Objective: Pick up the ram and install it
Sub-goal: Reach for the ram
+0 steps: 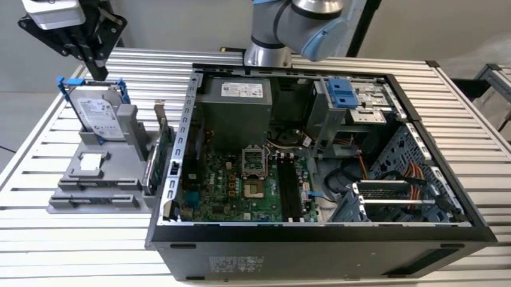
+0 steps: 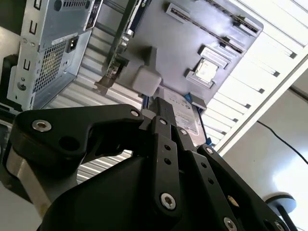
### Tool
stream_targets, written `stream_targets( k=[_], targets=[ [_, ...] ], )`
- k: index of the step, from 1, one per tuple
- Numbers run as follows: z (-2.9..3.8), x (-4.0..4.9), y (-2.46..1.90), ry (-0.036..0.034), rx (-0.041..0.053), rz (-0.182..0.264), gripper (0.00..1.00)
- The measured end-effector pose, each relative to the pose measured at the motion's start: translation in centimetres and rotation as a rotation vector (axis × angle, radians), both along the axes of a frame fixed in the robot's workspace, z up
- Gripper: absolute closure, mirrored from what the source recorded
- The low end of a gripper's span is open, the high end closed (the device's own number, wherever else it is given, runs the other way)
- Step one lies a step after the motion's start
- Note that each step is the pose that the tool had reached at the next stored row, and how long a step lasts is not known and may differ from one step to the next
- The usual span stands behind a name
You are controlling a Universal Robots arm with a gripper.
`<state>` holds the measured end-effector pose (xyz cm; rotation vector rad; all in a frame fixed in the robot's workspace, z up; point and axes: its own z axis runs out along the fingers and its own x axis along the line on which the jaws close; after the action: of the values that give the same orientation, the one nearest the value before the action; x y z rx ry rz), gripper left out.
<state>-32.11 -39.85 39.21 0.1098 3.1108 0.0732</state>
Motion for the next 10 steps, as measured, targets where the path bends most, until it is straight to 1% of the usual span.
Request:
stream_targets(
  k=[6, 10],
  targets=[
    [0.00, -1.43, 0.00, 0.0000, 0.0000, 0.002, 1.00],
    [0.00, -1.84, 0.00, 0.0000, 0.0000, 0.025, 1.00]
  ],
)
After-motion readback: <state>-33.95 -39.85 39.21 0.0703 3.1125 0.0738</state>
